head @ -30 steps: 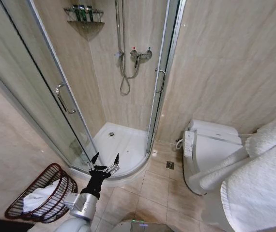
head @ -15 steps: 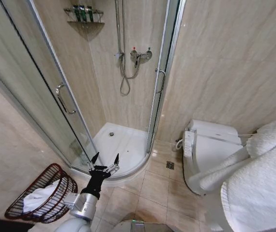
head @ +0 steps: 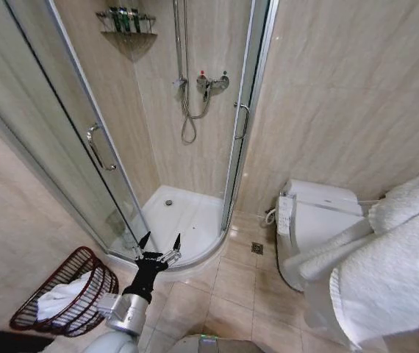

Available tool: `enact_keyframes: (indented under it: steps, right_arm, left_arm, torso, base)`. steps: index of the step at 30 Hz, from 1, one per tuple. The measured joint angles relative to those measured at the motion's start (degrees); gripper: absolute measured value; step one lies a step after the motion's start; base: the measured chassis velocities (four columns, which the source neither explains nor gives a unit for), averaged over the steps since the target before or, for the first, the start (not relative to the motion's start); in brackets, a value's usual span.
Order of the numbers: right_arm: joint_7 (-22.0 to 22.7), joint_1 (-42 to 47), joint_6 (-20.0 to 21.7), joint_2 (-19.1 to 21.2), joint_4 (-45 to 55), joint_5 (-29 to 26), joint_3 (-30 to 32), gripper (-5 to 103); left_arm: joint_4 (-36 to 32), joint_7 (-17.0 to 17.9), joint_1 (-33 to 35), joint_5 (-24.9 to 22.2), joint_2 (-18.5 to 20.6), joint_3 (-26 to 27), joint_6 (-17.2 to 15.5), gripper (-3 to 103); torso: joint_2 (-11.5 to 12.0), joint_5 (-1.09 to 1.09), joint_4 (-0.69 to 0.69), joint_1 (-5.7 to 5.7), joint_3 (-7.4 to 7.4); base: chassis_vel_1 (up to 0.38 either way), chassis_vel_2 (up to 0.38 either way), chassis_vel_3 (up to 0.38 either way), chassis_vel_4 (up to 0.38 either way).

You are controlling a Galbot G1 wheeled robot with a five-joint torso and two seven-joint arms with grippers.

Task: Discard the used towel into the hamper.

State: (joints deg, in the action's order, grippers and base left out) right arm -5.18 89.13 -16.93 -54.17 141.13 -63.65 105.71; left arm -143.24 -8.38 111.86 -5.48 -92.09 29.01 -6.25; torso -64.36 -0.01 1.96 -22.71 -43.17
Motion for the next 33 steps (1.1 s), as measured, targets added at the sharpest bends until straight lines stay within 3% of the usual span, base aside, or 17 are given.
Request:
enact_keyframes:
  steps: [33]
  right_arm:
    - [-0.4,0.0,-0.28,-0.2,-0.39,0.27,-0.23,13]
  left_arm:
    - [0.0,0.0,0.0,0.0,0.0,0.0,0.0,100]
  torso:
    - [0.2,0.01,0.0,0.08,0.1]
  base:
    - [0.09,-0.089,-0.081,0.081]
